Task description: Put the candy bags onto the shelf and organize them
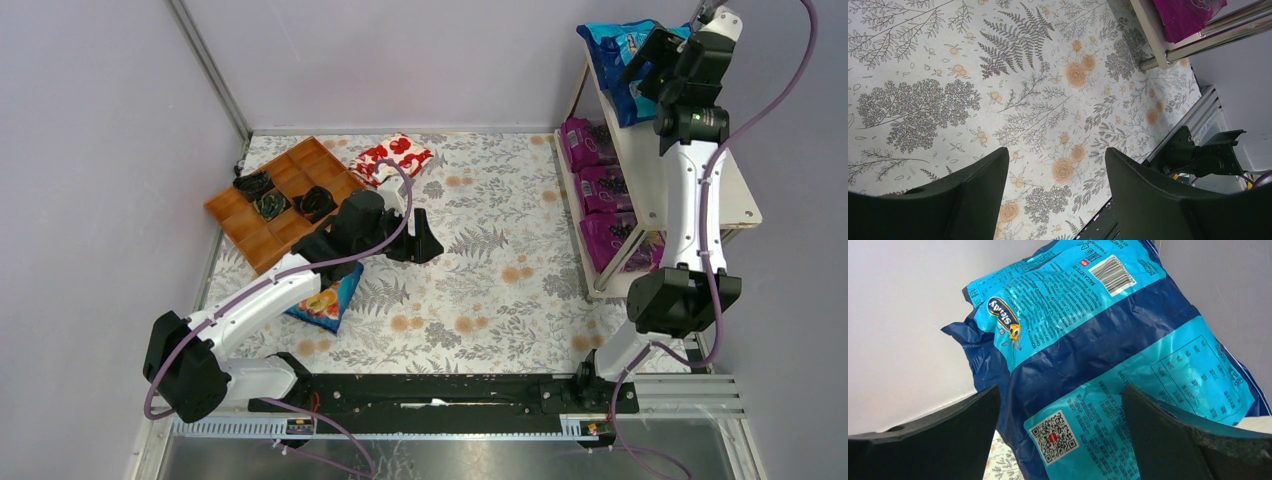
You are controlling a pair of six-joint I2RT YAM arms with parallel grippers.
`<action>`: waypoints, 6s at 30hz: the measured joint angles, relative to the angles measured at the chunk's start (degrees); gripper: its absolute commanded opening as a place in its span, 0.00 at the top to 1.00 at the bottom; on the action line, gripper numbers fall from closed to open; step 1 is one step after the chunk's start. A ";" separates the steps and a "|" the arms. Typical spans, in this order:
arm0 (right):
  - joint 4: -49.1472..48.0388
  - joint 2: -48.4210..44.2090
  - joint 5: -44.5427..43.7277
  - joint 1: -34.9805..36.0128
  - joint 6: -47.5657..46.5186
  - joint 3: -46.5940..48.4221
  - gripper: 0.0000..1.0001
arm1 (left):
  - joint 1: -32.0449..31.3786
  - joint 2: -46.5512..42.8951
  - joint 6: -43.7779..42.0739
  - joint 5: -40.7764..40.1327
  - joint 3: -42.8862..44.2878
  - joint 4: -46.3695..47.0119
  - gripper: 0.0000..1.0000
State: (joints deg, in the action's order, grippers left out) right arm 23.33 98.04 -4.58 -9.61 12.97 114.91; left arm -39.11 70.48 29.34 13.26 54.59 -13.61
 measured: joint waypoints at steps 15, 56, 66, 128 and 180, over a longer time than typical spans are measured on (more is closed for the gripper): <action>0.39 -10.91 0.98 -1.22 4.48 -13.31 0.10 | -0.63 -0.04 0.26 0.33 -0.76 0.22 0.24; -10.43 -20.33 -0.39 -1.33 19.98 -31.34 1.00 | -0.70 -0.57 2.21 2.19 -1.88 1.20 0.24; -11.26 -22.71 -0.31 -1.33 19.89 -33.59 1.00 | -0.68 -0.59 2.38 2.36 -1.90 1.22 0.24; -37.44 8.70 25.20 60.19 29.29 -46.84 0.18 | 0.50 -41.72 -6.56 -25.14 -8.83 7.17 0.01; -49.70 3.15 16.44 56.43 28.63 -69.00 1.00 | 5.68 -19.74 -2.86 -27.76 -13.27 6.71 0.01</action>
State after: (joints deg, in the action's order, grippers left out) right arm -26.37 101.19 11.86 46.83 41.60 45.91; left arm -33.43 50.74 26.48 -14.50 41.32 -6.90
